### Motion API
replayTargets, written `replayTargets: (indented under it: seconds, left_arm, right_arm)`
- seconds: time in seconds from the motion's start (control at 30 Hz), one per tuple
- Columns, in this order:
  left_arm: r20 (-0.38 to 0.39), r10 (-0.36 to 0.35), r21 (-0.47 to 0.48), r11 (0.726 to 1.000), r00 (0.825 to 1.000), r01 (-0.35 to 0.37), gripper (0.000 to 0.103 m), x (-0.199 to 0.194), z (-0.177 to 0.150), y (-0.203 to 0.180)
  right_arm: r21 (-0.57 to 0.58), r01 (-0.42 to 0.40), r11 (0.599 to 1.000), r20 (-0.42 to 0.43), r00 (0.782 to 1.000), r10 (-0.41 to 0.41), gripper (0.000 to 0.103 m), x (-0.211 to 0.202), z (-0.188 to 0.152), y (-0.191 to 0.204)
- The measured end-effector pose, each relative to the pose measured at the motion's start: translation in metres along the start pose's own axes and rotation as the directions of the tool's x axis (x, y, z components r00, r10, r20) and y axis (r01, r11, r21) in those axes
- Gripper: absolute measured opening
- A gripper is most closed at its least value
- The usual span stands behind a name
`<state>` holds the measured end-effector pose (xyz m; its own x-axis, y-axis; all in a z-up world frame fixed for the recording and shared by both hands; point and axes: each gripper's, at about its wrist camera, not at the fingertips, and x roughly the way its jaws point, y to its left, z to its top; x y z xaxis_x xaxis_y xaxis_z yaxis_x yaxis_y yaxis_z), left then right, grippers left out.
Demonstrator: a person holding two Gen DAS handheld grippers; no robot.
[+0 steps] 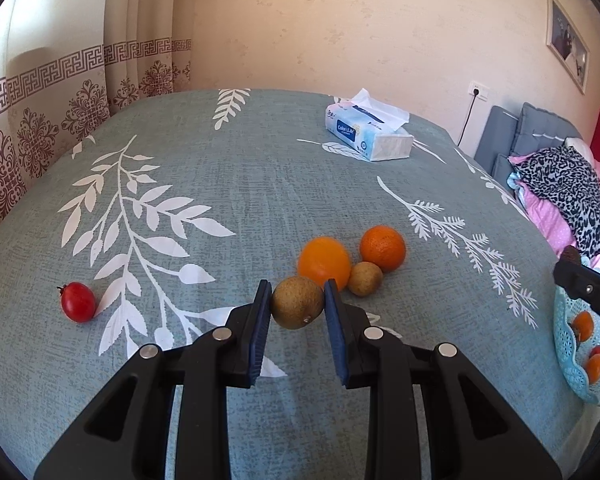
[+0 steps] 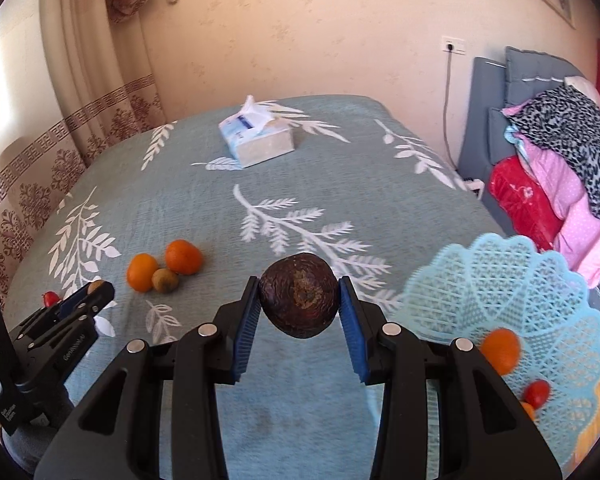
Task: Organize fruits
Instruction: 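Grasp the other dark brown fruit with the right tool while the left tool holds the kiwi, then lower the dark brown fruit into the basket and open the right tool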
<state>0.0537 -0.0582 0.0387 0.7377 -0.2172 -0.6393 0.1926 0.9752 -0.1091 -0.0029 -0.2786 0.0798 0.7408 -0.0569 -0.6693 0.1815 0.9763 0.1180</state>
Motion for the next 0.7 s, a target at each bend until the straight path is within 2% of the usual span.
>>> replayTargets:
  seconds: [0.4,0.7]
  left_arm:
    - [-0.001,-0.026,0.060,0.998,1.000,0.026,0.027,-0.008,-0.007,-0.023]
    - [0.000,-0.038,0.106,0.994,0.999,0.037,0.027,-0.016,-0.010,-0.043]
  right_arm:
    - [0.159,0.139,0.977,0.007,0.990,-0.142,0.040,-0.030,-0.018,-0.092]
    - [0.274,0.147,0.951,-0.025,0.989,-0.146,0.040,-0.026,-0.031,-0.134]
